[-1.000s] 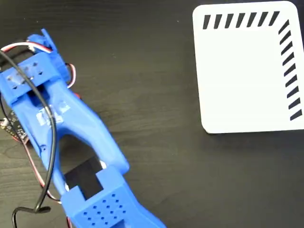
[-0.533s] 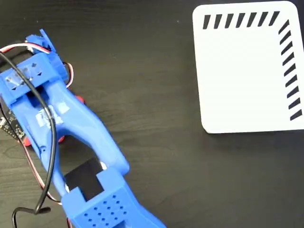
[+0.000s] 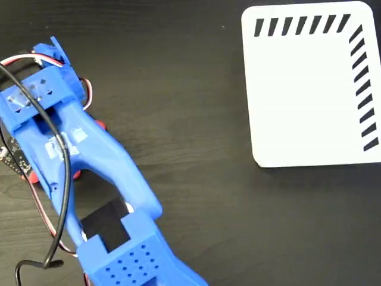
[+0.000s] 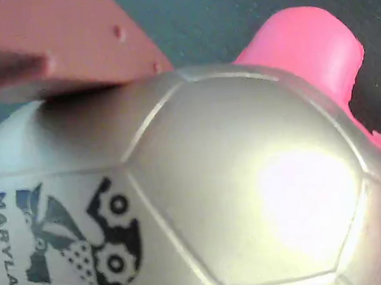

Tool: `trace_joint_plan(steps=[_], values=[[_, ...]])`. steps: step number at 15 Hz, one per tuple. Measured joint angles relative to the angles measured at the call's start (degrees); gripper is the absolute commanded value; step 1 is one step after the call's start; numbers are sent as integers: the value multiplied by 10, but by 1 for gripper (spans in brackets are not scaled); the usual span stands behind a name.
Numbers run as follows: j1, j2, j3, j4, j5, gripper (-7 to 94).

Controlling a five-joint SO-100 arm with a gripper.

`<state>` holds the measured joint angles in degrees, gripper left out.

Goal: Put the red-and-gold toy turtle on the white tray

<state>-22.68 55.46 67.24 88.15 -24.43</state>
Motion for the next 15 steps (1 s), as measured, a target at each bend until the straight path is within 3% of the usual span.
trace_joint_plan(steps=[11, 15], values=[[21, 233, -40, 35, 8, 0], [68, 258, -39, 36, 52, 0]])
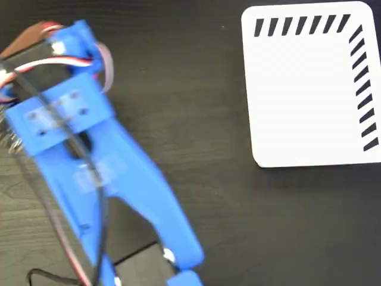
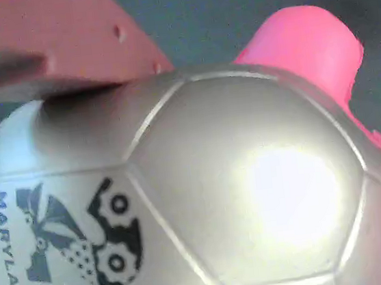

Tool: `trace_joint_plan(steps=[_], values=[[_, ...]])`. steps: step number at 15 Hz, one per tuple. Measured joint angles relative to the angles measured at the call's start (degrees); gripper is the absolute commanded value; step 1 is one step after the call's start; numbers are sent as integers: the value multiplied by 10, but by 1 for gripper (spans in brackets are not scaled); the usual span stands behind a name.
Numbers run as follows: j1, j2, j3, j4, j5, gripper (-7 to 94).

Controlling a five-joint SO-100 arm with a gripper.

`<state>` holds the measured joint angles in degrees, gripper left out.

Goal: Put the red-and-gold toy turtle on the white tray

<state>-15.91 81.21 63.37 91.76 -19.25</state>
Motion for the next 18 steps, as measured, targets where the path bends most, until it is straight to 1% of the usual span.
trace_joint_plan(steps=[1, 5, 9, 13, 14, 16, 18], values=[[24, 21, 0, 0, 10, 0], [176, 88, 0, -14, 13, 0], [331, 75, -39, 47, 13, 0], [444, 28, -46, 48, -5, 0], [455, 20, -36, 41, -5, 0], [473, 2, 20, 0, -9, 0], [487, -6, 100, -63, -9, 0]])
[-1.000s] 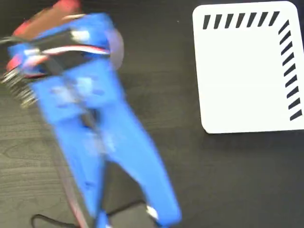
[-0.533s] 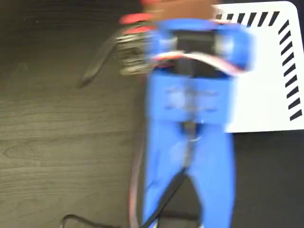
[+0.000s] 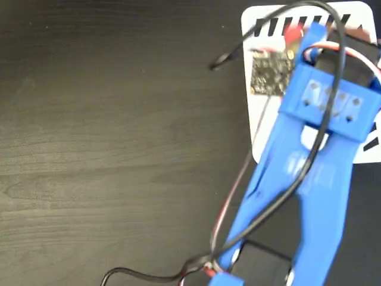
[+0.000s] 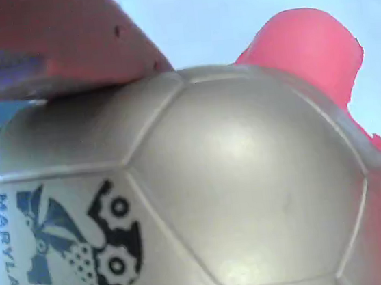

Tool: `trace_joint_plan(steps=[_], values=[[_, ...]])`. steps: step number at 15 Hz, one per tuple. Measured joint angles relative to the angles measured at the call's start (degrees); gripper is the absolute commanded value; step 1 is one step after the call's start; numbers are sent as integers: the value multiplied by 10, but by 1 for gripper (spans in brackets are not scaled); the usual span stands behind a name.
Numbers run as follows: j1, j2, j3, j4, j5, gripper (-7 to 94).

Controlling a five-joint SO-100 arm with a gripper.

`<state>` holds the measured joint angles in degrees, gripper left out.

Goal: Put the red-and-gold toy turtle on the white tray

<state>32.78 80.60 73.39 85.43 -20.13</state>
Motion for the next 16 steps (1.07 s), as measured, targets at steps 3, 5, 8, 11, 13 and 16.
trace_joint_plan(steps=[3, 5, 8, 11, 13, 16], values=[[4, -15, 43, -47, 0, 0], [12, -38, 41, -49, 0, 0], [6, -98, 11, -46, 14, 0], [10, -149, -36, -42, 23, 0], [10, -157, -50, -37, 19, 0], [10, -158, -55, -37, 20, 5]])
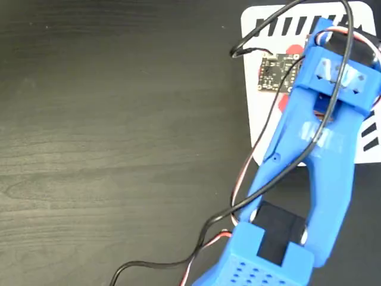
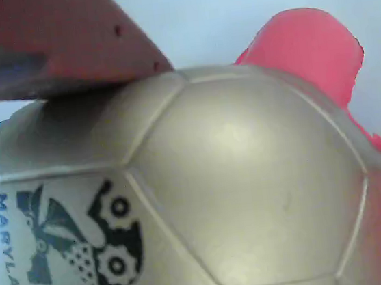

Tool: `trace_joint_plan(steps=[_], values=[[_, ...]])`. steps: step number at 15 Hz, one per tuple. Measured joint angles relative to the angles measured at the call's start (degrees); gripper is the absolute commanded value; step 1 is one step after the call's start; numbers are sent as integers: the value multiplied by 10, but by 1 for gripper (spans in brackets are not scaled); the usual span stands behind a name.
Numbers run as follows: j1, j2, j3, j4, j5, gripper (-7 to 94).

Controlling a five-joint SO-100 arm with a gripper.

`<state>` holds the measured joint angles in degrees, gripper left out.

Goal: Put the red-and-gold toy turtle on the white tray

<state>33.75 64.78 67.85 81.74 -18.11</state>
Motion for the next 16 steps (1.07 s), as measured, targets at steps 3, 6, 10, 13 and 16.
trace_joint_plan(steps=[3, 6, 10, 13, 16], values=[[0, -8, -9, 0, -1, 40], [0, -8, -9, 0, -1, 73], [0, -8, -9, 0, 0, 74], [0, -8, -9, 0, 0, 66], [0, -8, -9, -8, 3, 2]])
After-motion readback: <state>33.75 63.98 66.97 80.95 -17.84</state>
